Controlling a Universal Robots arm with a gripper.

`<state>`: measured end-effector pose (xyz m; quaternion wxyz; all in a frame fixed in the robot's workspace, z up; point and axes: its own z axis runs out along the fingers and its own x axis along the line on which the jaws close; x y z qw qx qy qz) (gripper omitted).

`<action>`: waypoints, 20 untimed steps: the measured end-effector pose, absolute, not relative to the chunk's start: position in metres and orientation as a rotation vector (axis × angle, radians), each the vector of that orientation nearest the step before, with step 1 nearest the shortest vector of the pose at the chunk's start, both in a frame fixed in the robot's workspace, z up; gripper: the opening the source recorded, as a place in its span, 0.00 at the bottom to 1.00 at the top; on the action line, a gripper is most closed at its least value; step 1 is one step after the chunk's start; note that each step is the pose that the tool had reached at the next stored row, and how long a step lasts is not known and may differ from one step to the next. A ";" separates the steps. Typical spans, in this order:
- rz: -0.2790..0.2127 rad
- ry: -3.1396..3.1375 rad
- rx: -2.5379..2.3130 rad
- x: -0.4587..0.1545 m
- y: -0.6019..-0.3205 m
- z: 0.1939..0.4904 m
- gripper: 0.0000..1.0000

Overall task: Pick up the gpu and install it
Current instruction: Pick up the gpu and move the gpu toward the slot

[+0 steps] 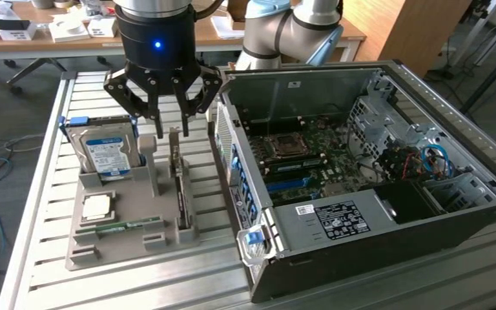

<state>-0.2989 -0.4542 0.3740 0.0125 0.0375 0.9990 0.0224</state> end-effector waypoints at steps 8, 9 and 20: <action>0.070 3.111 0.116 -0.299 -0.454 0.368 0.42; 0.070 3.110 0.117 -0.299 -0.454 0.367 0.42; 0.070 3.110 0.117 -0.299 -0.454 0.362 0.42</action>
